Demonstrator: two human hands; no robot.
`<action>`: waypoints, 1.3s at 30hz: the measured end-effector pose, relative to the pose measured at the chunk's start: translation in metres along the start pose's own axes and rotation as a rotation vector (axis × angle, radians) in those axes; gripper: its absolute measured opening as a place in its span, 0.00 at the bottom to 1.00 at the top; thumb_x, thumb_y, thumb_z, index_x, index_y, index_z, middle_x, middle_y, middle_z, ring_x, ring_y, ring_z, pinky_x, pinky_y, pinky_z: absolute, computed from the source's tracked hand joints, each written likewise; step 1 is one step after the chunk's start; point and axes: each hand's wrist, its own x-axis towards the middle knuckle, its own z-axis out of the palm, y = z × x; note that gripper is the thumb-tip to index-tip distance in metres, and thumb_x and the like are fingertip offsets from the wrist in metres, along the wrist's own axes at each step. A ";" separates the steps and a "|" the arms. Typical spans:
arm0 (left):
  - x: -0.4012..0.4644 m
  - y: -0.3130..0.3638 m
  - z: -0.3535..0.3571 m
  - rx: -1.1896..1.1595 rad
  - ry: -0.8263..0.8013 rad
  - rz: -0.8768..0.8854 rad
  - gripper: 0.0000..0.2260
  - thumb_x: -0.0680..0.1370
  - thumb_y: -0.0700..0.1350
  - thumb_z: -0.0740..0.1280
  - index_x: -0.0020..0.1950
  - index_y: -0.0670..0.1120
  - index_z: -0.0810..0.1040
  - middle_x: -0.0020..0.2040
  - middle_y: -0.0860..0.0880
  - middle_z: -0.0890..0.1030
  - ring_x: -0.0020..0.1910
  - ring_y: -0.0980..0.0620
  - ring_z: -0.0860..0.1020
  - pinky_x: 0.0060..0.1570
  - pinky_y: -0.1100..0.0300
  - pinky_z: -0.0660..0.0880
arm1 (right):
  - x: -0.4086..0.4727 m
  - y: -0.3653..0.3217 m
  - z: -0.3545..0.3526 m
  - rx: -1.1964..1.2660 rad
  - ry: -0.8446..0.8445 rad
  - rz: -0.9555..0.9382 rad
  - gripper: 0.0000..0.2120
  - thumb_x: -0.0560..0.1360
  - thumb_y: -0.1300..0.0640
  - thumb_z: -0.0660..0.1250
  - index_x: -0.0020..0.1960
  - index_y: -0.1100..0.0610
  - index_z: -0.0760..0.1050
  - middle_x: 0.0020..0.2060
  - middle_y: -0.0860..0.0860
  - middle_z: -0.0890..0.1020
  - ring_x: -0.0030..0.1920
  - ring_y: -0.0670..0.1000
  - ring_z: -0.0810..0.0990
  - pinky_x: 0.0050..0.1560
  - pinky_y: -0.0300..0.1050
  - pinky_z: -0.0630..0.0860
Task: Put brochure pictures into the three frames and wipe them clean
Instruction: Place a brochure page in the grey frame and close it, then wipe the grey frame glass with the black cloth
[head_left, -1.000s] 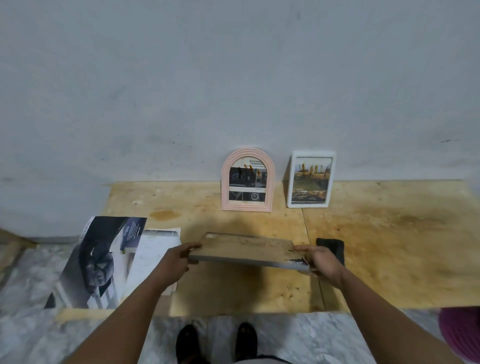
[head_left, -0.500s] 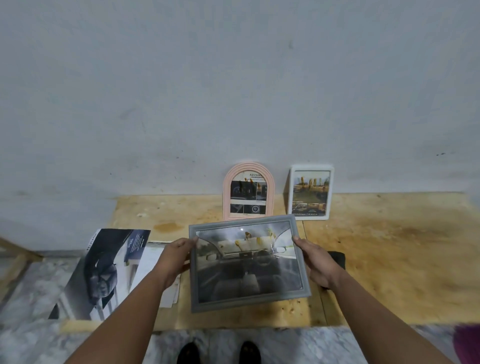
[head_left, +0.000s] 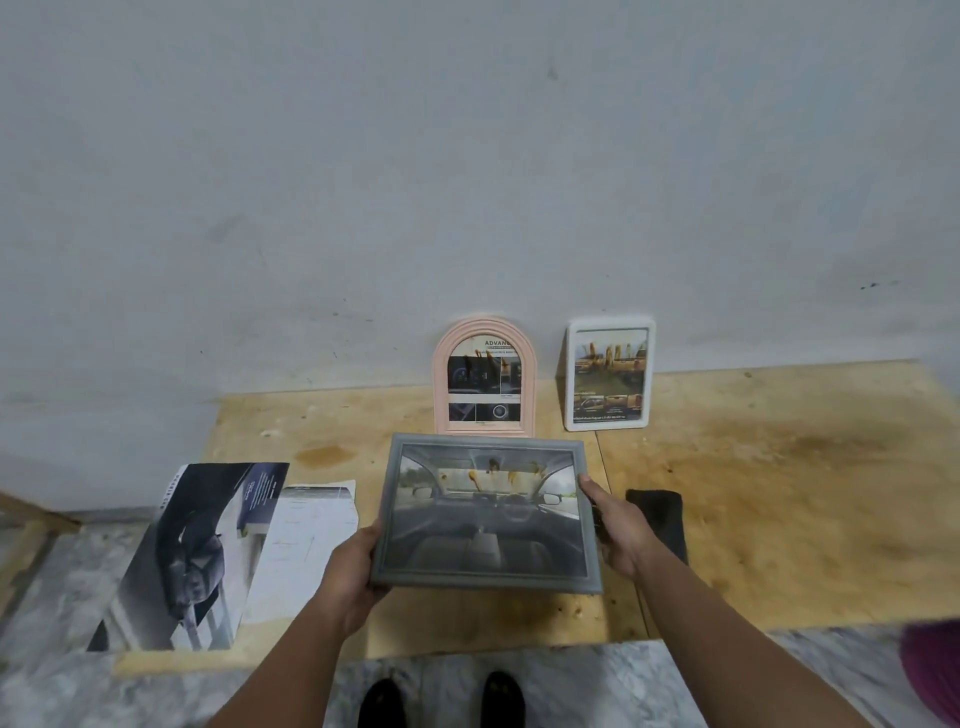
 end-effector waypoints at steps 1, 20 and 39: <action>0.000 -0.002 0.001 0.005 0.005 -0.002 0.14 0.85 0.50 0.62 0.60 0.43 0.82 0.52 0.40 0.86 0.49 0.44 0.82 0.42 0.53 0.78 | 0.002 0.002 -0.005 -0.048 0.051 -0.034 0.18 0.78 0.44 0.71 0.54 0.60 0.83 0.43 0.58 0.87 0.41 0.58 0.85 0.38 0.48 0.80; 0.008 -0.046 -0.019 0.704 0.105 0.132 0.25 0.82 0.48 0.69 0.78 0.45 0.69 0.70 0.42 0.78 0.65 0.42 0.78 0.64 0.50 0.75 | 0.075 0.036 -0.109 -0.743 0.582 0.090 0.34 0.72 0.49 0.77 0.69 0.61 0.64 0.61 0.64 0.76 0.61 0.67 0.75 0.62 0.60 0.73; -0.006 -0.061 -0.051 0.861 0.028 0.163 0.27 0.81 0.52 0.70 0.79 0.49 0.67 0.77 0.40 0.71 0.74 0.40 0.71 0.58 0.56 0.72 | 0.016 0.019 -0.076 0.281 0.108 0.248 0.08 0.80 0.64 0.66 0.58 0.62 0.71 0.47 0.63 0.77 0.36 0.59 0.76 0.25 0.46 0.78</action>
